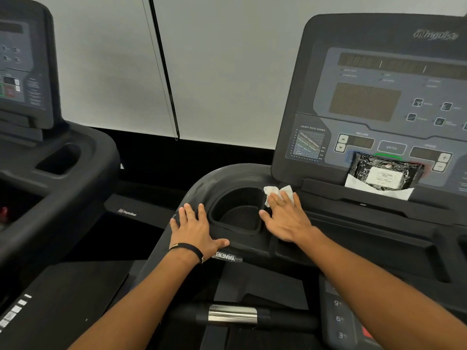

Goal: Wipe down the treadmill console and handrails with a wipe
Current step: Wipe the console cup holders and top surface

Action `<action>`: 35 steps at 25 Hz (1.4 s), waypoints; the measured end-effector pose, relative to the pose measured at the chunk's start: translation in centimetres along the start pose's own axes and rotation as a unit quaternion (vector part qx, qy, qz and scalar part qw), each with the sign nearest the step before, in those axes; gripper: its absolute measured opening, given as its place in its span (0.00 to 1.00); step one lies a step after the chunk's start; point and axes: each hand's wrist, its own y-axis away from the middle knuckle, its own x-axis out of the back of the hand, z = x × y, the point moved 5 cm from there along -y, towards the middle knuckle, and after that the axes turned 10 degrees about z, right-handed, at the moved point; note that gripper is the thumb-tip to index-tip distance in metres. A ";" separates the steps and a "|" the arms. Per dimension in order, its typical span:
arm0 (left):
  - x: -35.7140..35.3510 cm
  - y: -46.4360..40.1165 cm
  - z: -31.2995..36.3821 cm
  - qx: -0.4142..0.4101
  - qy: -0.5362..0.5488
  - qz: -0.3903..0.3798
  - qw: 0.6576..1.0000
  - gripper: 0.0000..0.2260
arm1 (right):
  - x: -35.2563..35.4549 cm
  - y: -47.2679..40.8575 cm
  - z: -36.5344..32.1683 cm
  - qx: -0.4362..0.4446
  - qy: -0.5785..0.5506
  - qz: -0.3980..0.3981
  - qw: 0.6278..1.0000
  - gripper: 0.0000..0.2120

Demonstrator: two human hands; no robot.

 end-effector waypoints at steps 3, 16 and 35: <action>0.0 0.0 0.0 0.001 0.000 -0.010 1.000 0.54 | 0.1 -0.3 -0.1 -0.008 0.014 -0.019 1.000 0.35; 0.5 -0.3 0.3 0.007 -0.007 -0.019 1.000 0.54 | 0.0 7.8 -4.7 -0.016 -0.041 -0.028 0.999 0.39; 0.7 -0.7 0.4 0.017 -0.003 -0.046 0.999 0.56 | 0.1 -1.4 -1.7 0.028 -0.054 -0.054 0.997 0.37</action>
